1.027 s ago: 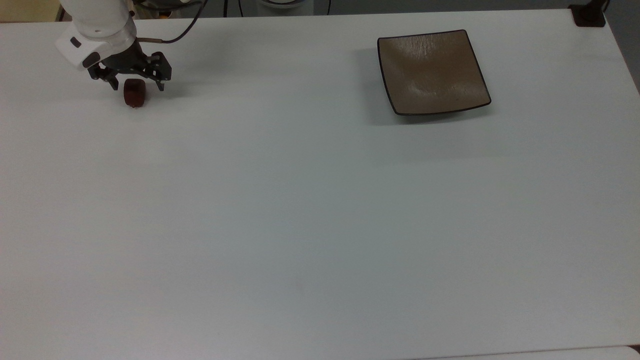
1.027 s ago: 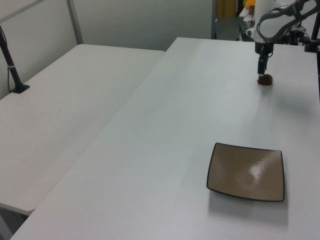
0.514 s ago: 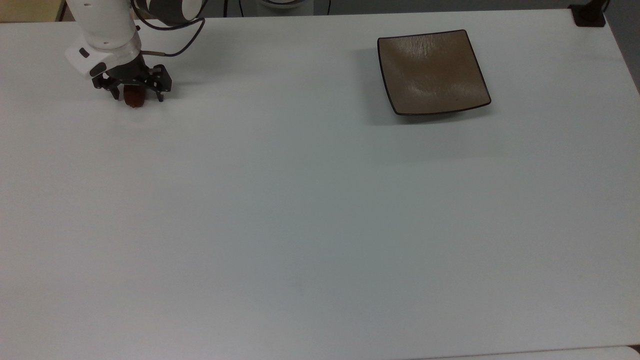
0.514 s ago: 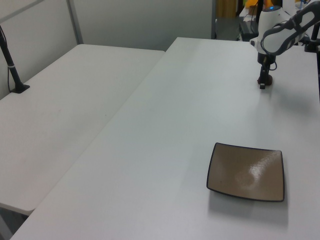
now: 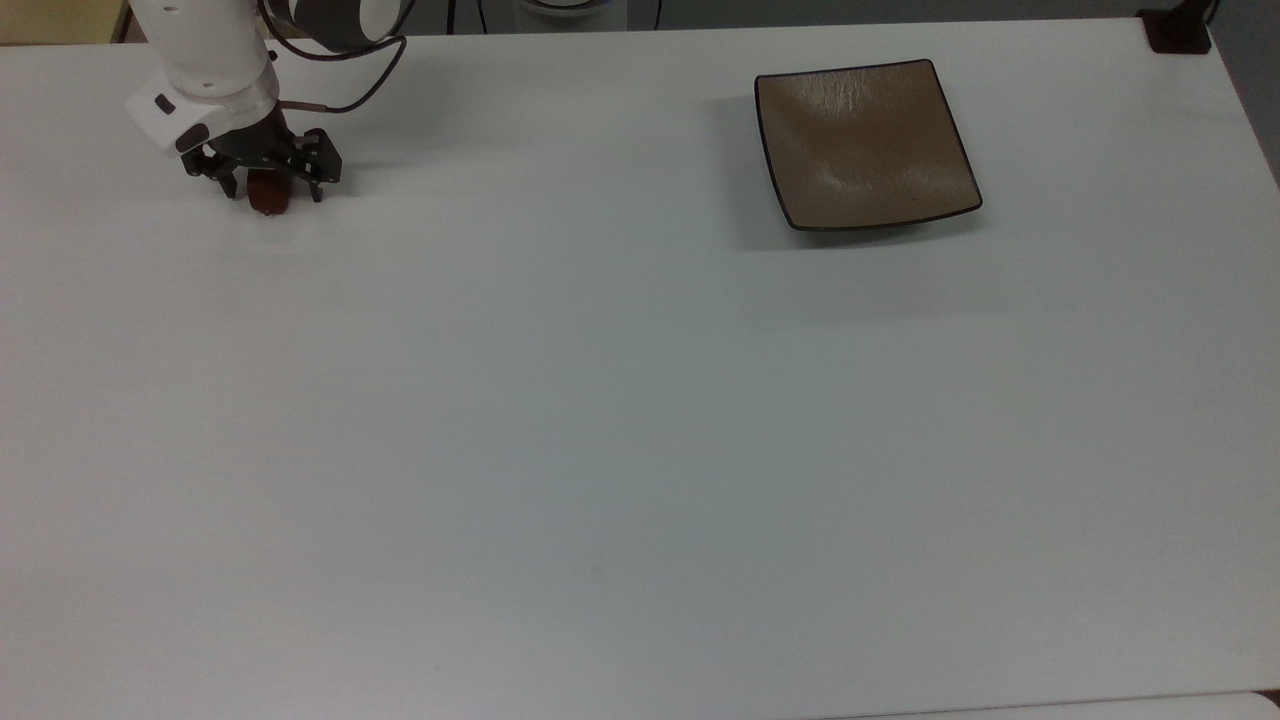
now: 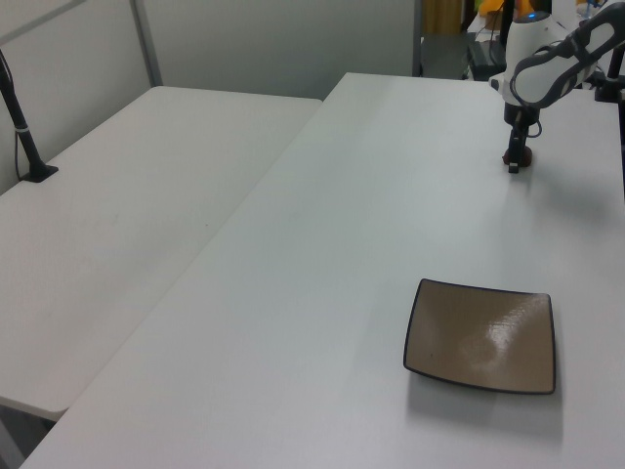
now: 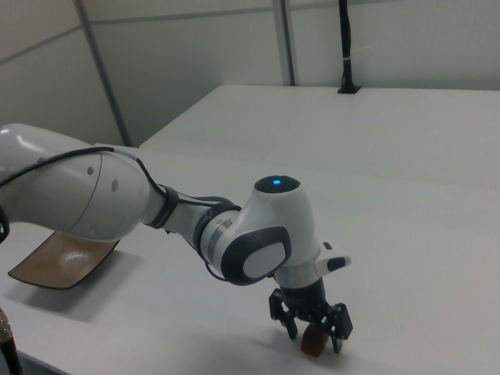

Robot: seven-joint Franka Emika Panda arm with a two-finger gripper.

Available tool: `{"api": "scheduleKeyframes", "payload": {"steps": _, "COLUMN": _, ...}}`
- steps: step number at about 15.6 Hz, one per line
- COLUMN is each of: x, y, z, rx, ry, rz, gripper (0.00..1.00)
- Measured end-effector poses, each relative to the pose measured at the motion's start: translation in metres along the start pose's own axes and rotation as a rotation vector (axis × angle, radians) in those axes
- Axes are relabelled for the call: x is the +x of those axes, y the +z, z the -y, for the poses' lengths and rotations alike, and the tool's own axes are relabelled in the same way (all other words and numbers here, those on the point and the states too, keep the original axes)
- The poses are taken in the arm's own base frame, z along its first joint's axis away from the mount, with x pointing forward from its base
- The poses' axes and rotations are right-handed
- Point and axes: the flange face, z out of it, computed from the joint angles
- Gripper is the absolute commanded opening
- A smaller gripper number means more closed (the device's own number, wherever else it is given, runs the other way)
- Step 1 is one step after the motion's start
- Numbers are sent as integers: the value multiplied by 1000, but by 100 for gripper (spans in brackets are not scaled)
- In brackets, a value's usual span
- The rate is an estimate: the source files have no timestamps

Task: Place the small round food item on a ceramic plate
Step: 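Lift the held food item up off the table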

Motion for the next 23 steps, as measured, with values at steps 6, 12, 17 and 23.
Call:
{"api": "scheduleKeyframes", "payload": {"steps": 6, "x": -1, "y": -5, "z": -4, "rx": -3, "ry": 7, "rz": -8, "gripper": 26}}
{"api": "scheduleKeyframes", "payload": {"steps": 12, "x": -5, "y": -13, "z": -1, "rx": 18, "ry": 6, "rz": 22, "gripper": 25}}
{"api": "scheduleKeyframes", "payload": {"steps": 17, "x": 12, "y": -71, "z": 15, "rx": 42, "ry": -35, "rz": 39, "gripper": 28}}
{"api": "scheduleKeyframes", "payload": {"steps": 23, "x": 38, "y": -191, "z": 68, "rx": 68, "ry": -143, "rz": 24, "gripper": 29}}
